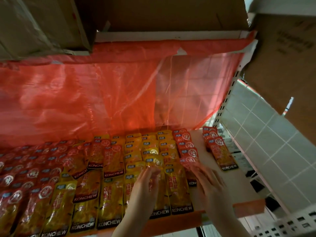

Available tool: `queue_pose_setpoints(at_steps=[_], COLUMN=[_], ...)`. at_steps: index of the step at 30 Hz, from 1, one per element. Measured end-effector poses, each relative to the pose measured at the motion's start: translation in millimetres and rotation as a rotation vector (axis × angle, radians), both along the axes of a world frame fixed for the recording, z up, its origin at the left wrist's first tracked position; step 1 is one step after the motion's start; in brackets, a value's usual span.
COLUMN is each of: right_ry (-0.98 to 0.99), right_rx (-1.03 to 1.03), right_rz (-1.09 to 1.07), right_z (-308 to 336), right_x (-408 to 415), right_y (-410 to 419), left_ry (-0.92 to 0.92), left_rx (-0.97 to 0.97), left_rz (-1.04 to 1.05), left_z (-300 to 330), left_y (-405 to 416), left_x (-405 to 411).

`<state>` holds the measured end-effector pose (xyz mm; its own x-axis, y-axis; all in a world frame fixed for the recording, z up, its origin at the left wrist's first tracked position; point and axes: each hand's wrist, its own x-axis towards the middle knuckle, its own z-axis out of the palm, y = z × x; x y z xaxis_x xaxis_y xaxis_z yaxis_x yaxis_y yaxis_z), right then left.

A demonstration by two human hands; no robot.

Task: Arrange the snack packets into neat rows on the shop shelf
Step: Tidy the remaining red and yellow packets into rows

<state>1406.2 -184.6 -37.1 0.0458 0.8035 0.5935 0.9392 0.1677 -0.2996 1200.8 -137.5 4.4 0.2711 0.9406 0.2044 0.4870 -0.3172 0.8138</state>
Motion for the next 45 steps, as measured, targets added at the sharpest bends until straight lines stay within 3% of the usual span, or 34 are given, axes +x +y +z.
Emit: queue_pose_setpoints(at_steps=[9, 15, 24, 37, 41, 45], right_ry=[-0.096, -0.034, 0.334, 0.567, 0.500, 0.213], right_rx=[-0.131, -0.178, -0.225, -0.322, -0.225, -0.109], right_rz=[-0.161, -0.075, -0.101, -0.075, -0.103, -0.125], right_z=[-1, 2, 5, 8, 15, 28], right_x=[-4, -4, 13, 9, 5, -4], right_y=[2, -1, 5, 19, 21, 28], left_ry=[-0.008, -0.015, -0.043, -0.049, -0.039, -0.027], left_rx=[-0.013, -0.032, -0.065, -0.095, -0.098, -0.078], left_rz=[0.009, 0.008, -0.005, 0.030, 0.052, 0.099], left_z=[-2, -5, -9, -5, -4, -5], left_y=[2, 1, 0, 0, 3, 7], left_x=[-3, -3, -7, -20, -28, -39])
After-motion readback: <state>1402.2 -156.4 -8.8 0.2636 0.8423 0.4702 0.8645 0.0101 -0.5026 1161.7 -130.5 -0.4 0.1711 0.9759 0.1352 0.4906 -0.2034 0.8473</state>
